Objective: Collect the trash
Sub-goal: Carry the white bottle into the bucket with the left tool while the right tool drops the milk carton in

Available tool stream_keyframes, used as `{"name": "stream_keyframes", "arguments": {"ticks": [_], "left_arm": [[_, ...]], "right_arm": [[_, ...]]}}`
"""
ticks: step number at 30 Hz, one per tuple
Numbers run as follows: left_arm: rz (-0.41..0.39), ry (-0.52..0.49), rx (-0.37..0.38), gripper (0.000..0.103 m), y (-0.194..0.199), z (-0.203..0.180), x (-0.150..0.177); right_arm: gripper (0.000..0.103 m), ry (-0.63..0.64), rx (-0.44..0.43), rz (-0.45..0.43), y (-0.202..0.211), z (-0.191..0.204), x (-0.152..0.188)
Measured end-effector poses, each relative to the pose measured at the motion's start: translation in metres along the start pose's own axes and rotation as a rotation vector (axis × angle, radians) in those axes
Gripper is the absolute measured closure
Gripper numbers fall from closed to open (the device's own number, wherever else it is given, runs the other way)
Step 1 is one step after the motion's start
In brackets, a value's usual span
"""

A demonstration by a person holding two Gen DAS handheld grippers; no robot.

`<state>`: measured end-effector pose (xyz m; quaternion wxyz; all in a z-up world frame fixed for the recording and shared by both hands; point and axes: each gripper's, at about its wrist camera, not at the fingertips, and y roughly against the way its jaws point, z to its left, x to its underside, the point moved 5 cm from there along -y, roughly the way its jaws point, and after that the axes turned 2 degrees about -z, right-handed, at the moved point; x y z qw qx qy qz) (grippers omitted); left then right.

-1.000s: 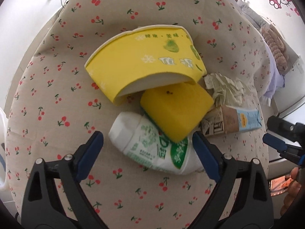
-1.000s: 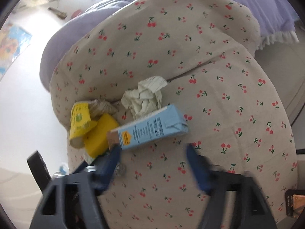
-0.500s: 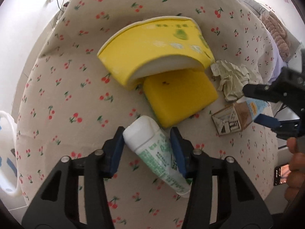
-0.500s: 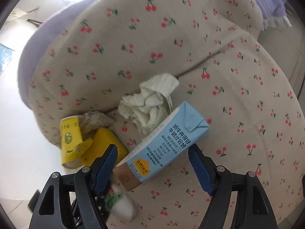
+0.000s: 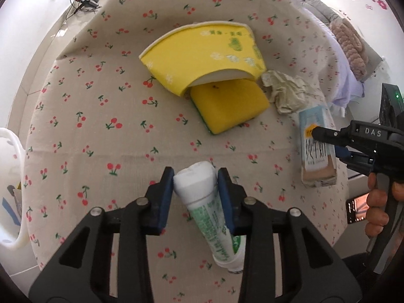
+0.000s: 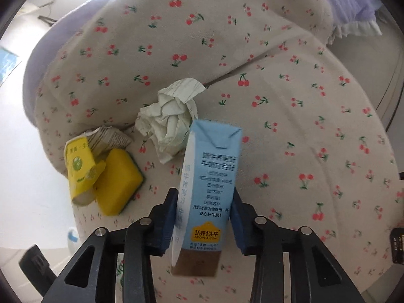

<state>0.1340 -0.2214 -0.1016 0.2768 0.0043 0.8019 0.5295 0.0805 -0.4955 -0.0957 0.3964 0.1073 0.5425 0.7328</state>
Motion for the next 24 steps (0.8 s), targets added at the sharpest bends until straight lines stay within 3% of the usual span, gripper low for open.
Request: {"name": "stream_keyframes", "arguments": {"ticks": [11, 24], "left_arm": [[-0.097, -0.010, 0.026, 0.067, 0.042, 0.003, 0.000], [-0.234, 0.086, -0.017, 0.067, 0.093, 0.056, -0.008]], "right_arm": [[0.065, 0.206, -0.067, -0.129, 0.060, 0.057, 0.030], [0.065, 0.366, -0.132, -0.132, 0.048, 0.145, 0.078]]}}
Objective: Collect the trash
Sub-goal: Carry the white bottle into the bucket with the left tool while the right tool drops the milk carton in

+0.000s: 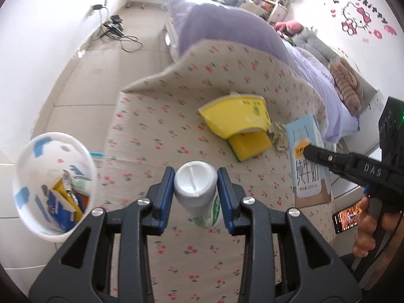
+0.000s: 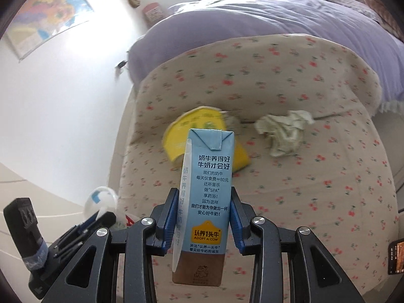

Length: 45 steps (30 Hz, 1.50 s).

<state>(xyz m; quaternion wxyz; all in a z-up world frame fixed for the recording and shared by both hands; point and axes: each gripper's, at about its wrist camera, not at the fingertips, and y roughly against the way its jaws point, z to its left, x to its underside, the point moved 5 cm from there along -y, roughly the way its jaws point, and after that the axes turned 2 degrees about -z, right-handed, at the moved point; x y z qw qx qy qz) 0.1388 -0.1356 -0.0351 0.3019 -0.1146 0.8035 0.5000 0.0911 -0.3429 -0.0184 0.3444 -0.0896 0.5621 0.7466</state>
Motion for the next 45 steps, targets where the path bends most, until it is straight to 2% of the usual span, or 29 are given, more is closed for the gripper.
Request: {"name": "stream_keyframes", "arguments": {"ticks": [15, 24, 31, 34, 35, 36, 37, 39, 45], "left_arm": [[-0.103, 0.091, -0.127, 0.067, 0.050, 0.081, -0.005], [-0.117, 0.169, -0.237, 0.067, 0.068, 0.141, 0.002], [-0.122, 0.205, -0.307, 0.067, 0.071, 0.176, 0.009], [-0.136, 0.226, -0.321, 0.066, 0.074, 0.188, 0.010], [-0.135, 0.239, -0.329, 0.064, 0.075, 0.192, 0.010], [-0.134, 0.248, -0.335, 0.053, 0.075, 0.196, 0.010], [-0.137, 0.261, -0.344, 0.038, 0.078, 0.199, 0.011], [-0.159, 0.285, -0.372, 0.024, 0.086, 0.205, 0.011], [-0.155, 0.315, -0.407, 0.012, 0.099, 0.214, 0.015]], "right_arm": [[0.065, 0.134, -0.092, 0.075, -0.041, 0.100, 0.019], [0.065, 0.212, -0.154, 0.170, -0.080, 0.167, 0.041], [0.065, 0.229, -0.201, 0.205, -0.113, 0.204, 0.052], [0.065, 0.215, -0.256, 0.210, -0.128, 0.218, 0.054], [0.065, 0.212, -0.271, 0.211, -0.132, 0.221, 0.054], [0.065, 0.211, -0.279, 0.210, -0.135, 0.223, 0.054], [0.065, 0.210, -0.289, 0.207, -0.139, 0.226, 0.055], [0.064, 0.210, -0.301, 0.205, -0.143, 0.231, 0.057], [0.062, 0.212, -0.335, 0.192, -0.145, 0.237, 0.060]]}}
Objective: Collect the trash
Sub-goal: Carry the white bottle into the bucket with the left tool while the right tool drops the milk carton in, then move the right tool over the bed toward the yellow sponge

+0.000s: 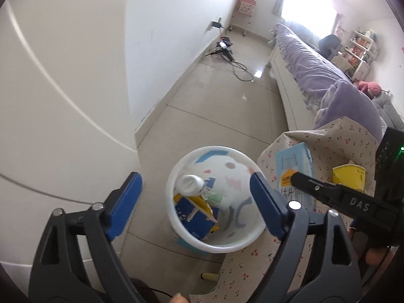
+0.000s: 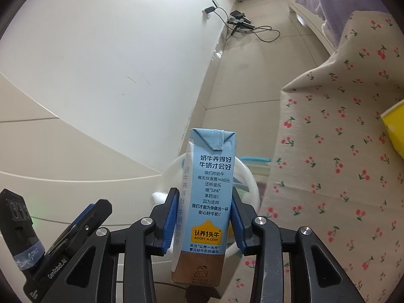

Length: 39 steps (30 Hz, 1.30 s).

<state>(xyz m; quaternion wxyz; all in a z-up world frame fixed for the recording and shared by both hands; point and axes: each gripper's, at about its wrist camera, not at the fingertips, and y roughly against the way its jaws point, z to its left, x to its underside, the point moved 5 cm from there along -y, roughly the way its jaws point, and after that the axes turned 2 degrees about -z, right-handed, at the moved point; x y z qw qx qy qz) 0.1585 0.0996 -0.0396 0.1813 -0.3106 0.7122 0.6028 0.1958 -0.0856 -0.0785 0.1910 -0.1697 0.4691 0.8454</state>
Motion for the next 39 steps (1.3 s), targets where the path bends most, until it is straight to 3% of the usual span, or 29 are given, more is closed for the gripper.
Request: {"name": "stream_keyframes", "arguments": {"ticks": [2, 3, 4, 18, 25, 39], "left_arm": [[0.009, 0.005, -0.014, 0.005, 0.001, 0.003, 0.001], [0.011, 0.007, -0.019, 0.003, 0.002, 0.005, 0.002], [0.012, 0.008, -0.019, 0.003, 0.002, 0.005, 0.003], [0.044, -0.039, 0.033, 0.001, 0.007, -0.021, 0.011], [0.053, -0.079, 0.069, 0.001, 0.007, -0.047, 0.014], [0.087, -0.138, 0.156, 0.001, 0.007, -0.103, 0.024]], "right_arm": [[0.042, -0.009, -0.011, -0.009, 0.002, -0.001, 0.000], [0.025, -0.022, -0.010, -0.023, 0.005, -0.002, 0.000], [0.022, -0.035, -0.005, -0.046, 0.010, -0.004, -0.001], [0.021, -0.070, 0.151, -0.047, 0.043, -0.032, 0.001], [0.014, -0.060, 0.215, -0.069, 0.082, -0.054, 0.002], [0.013, -0.045, 0.309, -0.123, 0.135, -0.103, 0.009]]}}
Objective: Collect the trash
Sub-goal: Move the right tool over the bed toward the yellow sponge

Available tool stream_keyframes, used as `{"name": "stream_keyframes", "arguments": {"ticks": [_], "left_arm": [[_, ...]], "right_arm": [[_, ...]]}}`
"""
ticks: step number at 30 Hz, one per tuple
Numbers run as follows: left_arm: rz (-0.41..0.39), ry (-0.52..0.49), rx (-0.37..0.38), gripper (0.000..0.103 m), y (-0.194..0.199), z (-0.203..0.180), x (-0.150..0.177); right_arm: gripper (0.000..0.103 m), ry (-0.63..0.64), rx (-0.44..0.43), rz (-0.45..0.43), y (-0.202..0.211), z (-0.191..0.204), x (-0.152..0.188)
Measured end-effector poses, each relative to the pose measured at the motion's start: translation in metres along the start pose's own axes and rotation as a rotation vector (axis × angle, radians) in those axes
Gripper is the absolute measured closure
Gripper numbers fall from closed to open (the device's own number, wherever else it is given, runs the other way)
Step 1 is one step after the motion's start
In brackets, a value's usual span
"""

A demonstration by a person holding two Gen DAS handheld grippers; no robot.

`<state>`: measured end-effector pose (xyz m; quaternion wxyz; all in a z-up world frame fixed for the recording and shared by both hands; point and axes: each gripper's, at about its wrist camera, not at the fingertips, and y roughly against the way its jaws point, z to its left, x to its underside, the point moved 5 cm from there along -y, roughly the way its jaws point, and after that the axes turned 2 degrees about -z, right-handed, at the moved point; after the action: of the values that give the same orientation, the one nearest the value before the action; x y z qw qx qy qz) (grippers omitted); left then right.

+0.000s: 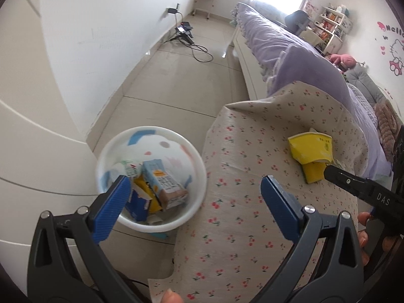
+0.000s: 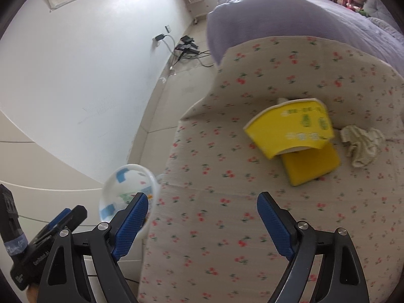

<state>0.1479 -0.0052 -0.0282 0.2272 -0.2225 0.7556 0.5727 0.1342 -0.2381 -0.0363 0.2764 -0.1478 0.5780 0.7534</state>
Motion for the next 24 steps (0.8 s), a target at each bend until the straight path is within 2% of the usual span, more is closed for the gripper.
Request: {"name": "stream_keyframes", "arguments": {"ticks": [12, 24], "left_arm": [[0.021, -0.047, 0.040, 0.001, -0.013, -0.040, 0.002], [0.051, -0.092, 0.055, 0.001, -0.033, -0.076, 0.005]], "right_arm": [[0.013, -0.001, 0.076, -0.002, 0.015, -0.057, 0.005], [0.013, -0.106, 0.108, 0.019, 0.021, -0.122, 0.002]]}}
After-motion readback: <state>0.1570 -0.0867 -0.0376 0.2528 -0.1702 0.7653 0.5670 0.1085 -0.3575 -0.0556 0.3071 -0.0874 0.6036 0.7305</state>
